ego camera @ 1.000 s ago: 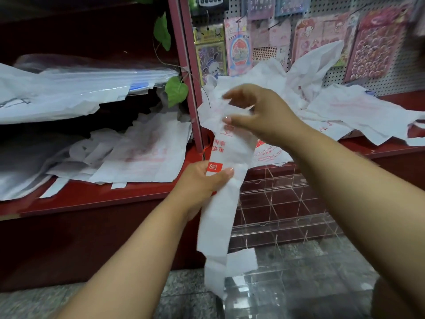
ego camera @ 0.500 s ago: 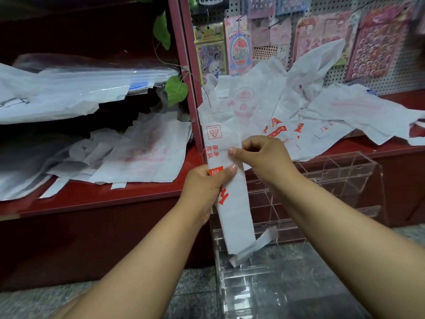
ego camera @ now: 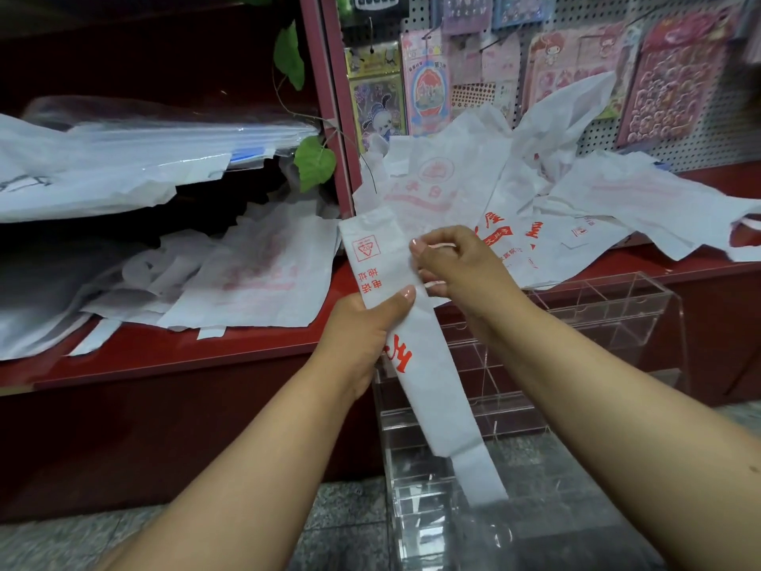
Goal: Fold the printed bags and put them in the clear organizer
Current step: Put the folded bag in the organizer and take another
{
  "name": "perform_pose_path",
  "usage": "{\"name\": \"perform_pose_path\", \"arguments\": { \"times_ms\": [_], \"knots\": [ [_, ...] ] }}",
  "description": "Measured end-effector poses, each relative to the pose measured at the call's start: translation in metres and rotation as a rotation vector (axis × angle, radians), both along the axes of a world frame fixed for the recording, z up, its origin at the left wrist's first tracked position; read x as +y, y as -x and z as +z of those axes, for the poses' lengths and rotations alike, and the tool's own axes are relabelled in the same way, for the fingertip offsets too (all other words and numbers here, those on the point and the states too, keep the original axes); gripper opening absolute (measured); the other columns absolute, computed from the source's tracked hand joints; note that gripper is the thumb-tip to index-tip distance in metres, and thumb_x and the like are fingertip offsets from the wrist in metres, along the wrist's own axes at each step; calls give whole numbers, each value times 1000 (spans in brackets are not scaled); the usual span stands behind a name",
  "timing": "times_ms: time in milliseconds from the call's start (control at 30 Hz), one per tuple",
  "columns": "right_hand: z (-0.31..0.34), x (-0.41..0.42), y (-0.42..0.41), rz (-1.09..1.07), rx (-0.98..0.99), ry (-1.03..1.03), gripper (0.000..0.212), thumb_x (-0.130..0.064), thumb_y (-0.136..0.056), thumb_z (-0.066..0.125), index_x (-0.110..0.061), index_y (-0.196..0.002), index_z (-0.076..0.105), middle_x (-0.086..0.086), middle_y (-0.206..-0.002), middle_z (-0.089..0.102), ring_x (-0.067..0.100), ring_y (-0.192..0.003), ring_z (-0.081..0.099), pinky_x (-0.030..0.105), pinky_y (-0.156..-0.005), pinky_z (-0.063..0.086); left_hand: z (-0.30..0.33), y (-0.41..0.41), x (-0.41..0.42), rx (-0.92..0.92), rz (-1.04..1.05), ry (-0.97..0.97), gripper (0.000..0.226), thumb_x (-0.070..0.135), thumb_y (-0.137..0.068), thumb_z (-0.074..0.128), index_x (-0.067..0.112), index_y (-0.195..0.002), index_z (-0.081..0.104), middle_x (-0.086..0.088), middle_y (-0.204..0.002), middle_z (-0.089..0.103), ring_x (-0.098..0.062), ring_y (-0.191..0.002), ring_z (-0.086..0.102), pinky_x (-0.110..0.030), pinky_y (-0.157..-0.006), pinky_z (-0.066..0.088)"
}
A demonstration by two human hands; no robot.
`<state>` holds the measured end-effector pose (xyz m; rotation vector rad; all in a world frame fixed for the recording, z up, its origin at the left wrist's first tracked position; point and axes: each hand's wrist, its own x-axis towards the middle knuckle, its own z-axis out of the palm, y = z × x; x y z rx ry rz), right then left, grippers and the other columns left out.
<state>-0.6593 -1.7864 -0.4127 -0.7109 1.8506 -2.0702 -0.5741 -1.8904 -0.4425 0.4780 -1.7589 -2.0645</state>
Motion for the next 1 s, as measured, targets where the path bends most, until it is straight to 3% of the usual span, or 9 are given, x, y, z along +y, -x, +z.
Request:
{"name": "perform_pose_path", "arguments": {
  "times_ms": [67,167,233,367,467,533,633,767,1000],
  "knots": [
    [-12,9,-1,35,-47,-60,29,-27,-85,70,-12,-105,56,2,-86,65,7,-65,63,25,-66,54,2,-1,-3,33,18,-33,9,11,-91,65,11,-96,72,-9,-94,76,-26,-85,73,-40,-83,58],
    [-39,23,-10,165,52,-282,15,-11,-80,75,-6,-89,64,10,-77,63,19,-68,59,28,-67,48,7,-3,-7,66,42,-53,7,12,-92,64,11,-94,70,-5,-90,77,-22,-82,73,-36,-75,58],
    [-51,25,-14,184,116,-342,12,-5,-78,76,2,-80,66,13,-71,58,18,-65,52,26,-62,44,13,-3,-9,93,86,-77,10,16,-93,62,10,-90,69,-4,-82,76,-19,-74,73,-31,-67,59],
    [-54,26,-18,225,155,-400,13,-4,-77,76,4,-81,67,13,-74,60,19,-68,52,29,-65,43,30,-5,-29,191,208,-166,28,32,-99,52,10,-87,65,-3,-75,75,-16,-71,72,-31,-69,60],
    [-52,28,-17,192,94,-317,9,-5,-78,75,-2,-78,67,23,-76,62,22,-70,55,33,-70,48,35,-8,-39,204,98,-257,39,44,-99,44,12,-88,65,2,-66,69,-12,-68,65,-28,-68,56],
    [-49,29,-15,141,16,-215,7,-3,-79,73,-4,-76,67,23,-79,66,22,-71,59,33,-73,50,26,-10,-31,9,-26,-155,31,45,-88,57,15,-85,66,5,-59,62,-13,-63,56,-30,-70,50],
    [-44,30,-10,76,-29,-99,11,3,-81,69,-6,-75,66,-2,-62,67,5,-54,60,15,-57,47,4,-9,-13,-207,-161,82,19,25,-84,71,10,-96,71,-5,-85,74,-22,-81,66,-35,-81,51],
    [-38,35,-5,60,-29,-67,7,-4,-85,67,-9,-82,72,-1,-76,73,6,-67,67,17,-63,50,1,-7,1,-99,-54,95,9,7,-91,64,6,-88,72,-7,-83,75,-18,-73,71,-23,-62,57],
    [-26,43,-2,-26,50,-32,16,-9,-88,64,-15,-74,69,-7,-67,67,-3,-54,53,11,-56,42,11,-6,8,93,110,287,21,18,-89,69,15,-68,70,0,-77,70,-10,-72,64,-24,-72,52]
  ]
}}
